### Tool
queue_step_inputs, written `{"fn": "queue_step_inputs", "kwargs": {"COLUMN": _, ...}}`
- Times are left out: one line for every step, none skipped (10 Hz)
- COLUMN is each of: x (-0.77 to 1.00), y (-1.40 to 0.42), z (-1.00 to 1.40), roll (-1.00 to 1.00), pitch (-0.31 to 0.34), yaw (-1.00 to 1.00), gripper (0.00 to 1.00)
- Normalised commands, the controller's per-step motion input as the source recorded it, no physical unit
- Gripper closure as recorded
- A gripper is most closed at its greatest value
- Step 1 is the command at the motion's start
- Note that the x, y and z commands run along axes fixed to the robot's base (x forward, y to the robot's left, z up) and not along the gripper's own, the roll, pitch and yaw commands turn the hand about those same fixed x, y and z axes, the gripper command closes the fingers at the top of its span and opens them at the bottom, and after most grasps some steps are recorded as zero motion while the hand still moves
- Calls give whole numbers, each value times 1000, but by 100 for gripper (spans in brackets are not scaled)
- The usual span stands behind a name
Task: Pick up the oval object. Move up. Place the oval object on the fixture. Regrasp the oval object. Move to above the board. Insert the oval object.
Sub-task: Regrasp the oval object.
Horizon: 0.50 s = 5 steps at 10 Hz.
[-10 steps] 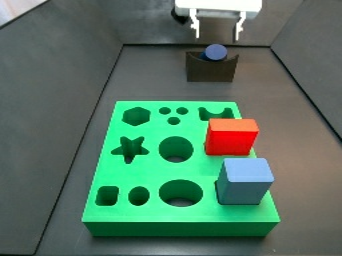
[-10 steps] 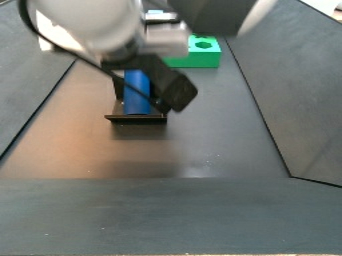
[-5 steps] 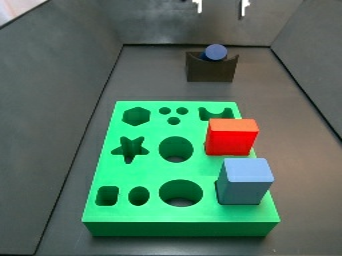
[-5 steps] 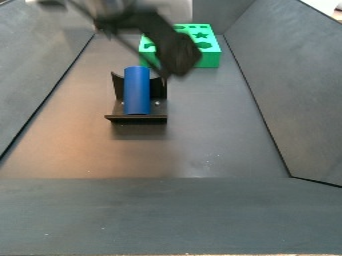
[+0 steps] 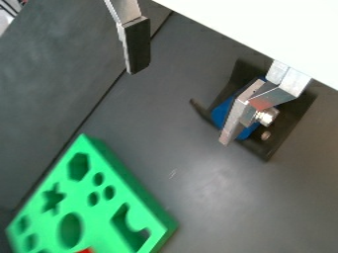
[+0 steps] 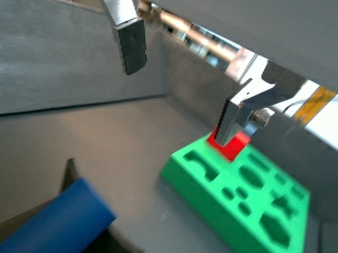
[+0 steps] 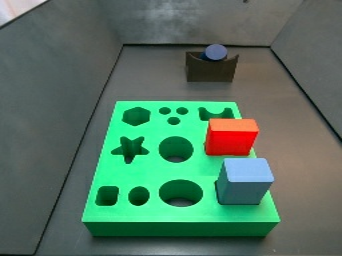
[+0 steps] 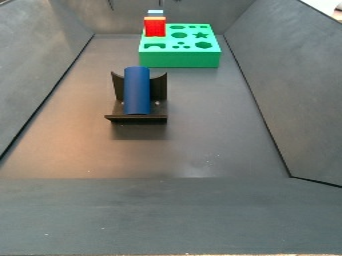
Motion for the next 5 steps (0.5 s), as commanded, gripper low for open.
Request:
{"fn": "queue_step_inputs", "kwargs": {"x": 6, "y": -19, "z": 3, "roll": 1000, "pitch": 26, "yaw": 11, "gripper": 0}}
{"fn": "queue_step_inputs", "kwargs": {"x": -12, "y": -26, "z": 21, "roll": 1000, "pitch": 22, "yaw": 12, "gripper": 0}}
{"fn": "queue_step_inputs", "kwargs": {"x": -24, "y": -25, "z": 18, "roll": 1000, "pitch": 18, "yaw": 12, "gripper": 0}}
{"fn": "queue_step_inputs", "kwargs": {"x": -26, "y": -25, "z": 6, "roll": 1000, "pitch": 13, "yaw": 13, "gripper": 0}}
{"fn": "queue_step_inputs", "kwargs": {"x": -29, "y": -21, "z": 0, "roll": 1000, "pitch": 6, "yaw": 14, "gripper": 0}}
